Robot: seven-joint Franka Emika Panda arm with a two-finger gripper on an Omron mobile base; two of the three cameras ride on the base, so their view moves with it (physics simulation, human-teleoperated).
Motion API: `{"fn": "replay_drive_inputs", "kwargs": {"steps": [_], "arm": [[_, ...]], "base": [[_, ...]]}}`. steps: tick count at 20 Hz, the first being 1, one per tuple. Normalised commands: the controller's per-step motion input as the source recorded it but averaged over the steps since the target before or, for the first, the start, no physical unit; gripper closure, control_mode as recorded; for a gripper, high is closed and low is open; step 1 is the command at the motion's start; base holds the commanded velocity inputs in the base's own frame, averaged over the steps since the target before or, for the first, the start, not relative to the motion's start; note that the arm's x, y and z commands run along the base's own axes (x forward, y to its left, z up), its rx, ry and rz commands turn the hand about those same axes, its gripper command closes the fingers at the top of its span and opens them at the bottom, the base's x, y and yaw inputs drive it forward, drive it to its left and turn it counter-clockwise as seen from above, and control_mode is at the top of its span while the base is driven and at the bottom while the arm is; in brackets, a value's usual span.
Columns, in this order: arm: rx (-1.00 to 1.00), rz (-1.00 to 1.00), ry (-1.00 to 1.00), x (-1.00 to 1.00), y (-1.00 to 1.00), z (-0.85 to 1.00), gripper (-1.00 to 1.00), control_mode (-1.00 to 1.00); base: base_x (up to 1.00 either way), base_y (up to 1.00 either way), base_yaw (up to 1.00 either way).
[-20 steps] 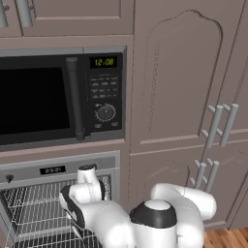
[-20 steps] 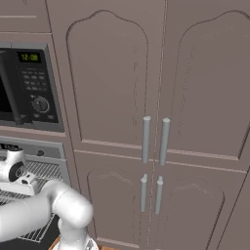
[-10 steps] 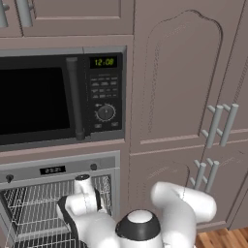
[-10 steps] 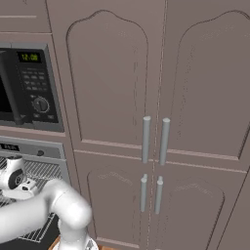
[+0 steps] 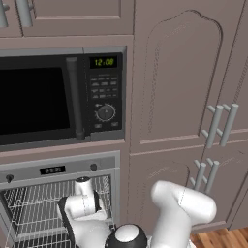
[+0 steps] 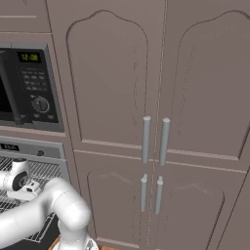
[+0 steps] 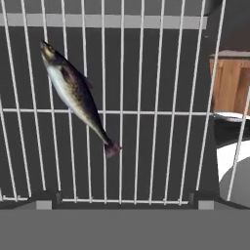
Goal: Take the fish from the oven and place it on the plate on the counter.
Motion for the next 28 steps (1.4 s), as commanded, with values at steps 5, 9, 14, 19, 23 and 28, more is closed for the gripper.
{"fn": "replay_drive_inputs", "kwargs": {"steps": [5,9,14,19,23,28], "arm": [[0.0,0.02,0.0,0.08,0.31,-0.07,-1.0,-1.0],[0.0,0.05,0.0,0.06,0.26,-0.23,-1.0,-1.0],[0.0,0.04,0.0,0.15,0.0,-0.56,-1.0,-1.0],[0.0,0.03,0.0,0.23,0.0,-0.42,-1.0,-1.0],[0.0,0.03,0.0,0.27,0.02,-0.12,-1.0,-1.0],[0.0,0.04,0.0,0.3,0.11,-0.12,-1.0,-1.0]], "base": [[0.0,0.0,0.0],[0.0,0.0,0.0],[0.0,0.0,0.0],[0.0,0.0,0.0],[0.0,0.0,0.0],[0.0,0.0,0.0]]}}
